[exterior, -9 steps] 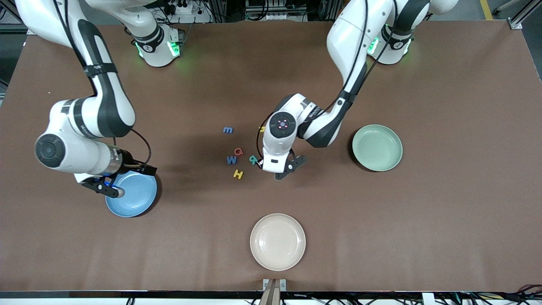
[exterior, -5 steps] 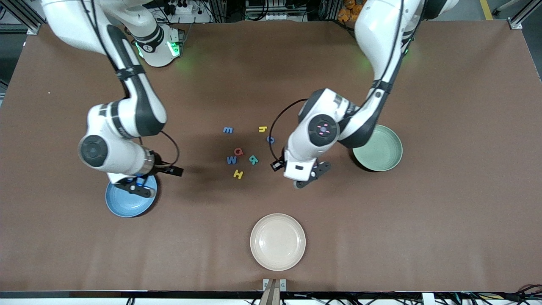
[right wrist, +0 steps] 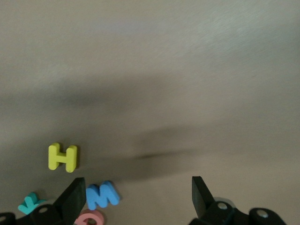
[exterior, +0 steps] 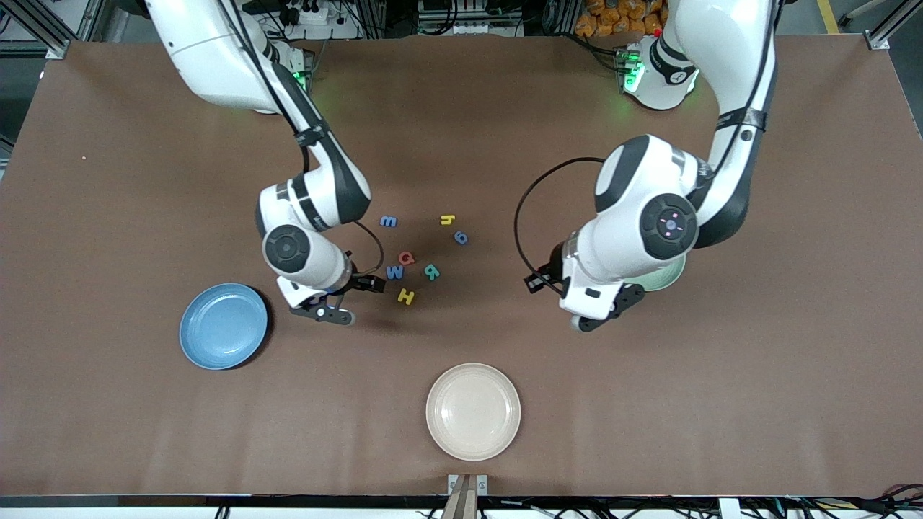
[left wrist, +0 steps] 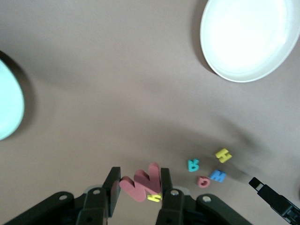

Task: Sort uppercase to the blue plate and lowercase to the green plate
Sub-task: 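Drop the W on the green plate while the right gripper grasps the M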

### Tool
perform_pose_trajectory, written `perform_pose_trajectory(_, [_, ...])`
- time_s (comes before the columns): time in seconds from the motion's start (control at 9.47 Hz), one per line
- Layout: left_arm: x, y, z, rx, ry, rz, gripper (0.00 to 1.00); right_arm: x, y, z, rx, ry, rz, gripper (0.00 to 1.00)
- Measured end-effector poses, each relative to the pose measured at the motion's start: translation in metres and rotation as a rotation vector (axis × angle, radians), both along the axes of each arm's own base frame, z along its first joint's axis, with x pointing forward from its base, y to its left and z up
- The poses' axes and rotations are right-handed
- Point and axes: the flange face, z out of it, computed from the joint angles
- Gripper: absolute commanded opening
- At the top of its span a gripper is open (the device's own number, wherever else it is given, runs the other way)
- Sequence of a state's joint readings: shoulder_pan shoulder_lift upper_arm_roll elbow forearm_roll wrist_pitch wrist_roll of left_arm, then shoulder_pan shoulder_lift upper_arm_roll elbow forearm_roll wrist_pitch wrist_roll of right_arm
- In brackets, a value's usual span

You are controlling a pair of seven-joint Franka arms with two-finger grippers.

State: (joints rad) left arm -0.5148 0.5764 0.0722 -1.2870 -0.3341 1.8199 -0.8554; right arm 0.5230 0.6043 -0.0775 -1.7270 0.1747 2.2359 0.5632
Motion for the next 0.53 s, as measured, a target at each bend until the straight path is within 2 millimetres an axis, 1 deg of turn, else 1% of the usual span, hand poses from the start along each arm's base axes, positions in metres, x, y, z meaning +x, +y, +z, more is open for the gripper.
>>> perform_pose_trajectory(0.21, [0.012, 0.040, 0.010, 0.013, 0.009, 0.000, 0.13, -0.014, 0.030, -0.017, -0.006, -0.017, -0.013, 1.00])
perform_pose_trajectory(0.32, [0.014, 0.058, 0.010, 0.026, 0.037, -0.006, 0.13, -0.022, 0.043, -0.024, -0.009, -0.018, -0.006, 1.00])
perform_pose_trajectory(0.42, [0.013, 0.075, -0.004, 0.051, 0.074, -0.019, 0.12, -0.027, 0.051, -0.030, -0.012, -0.018, -0.001, 1.00])
perform_pose_trajectory(0.53, [0.011, 0.094, -0.029, 0.081, 0.113, -0.040, 0.10, -0.032, 0.052, -0.038, -0.013, -0.024, 0.000, 1.00])
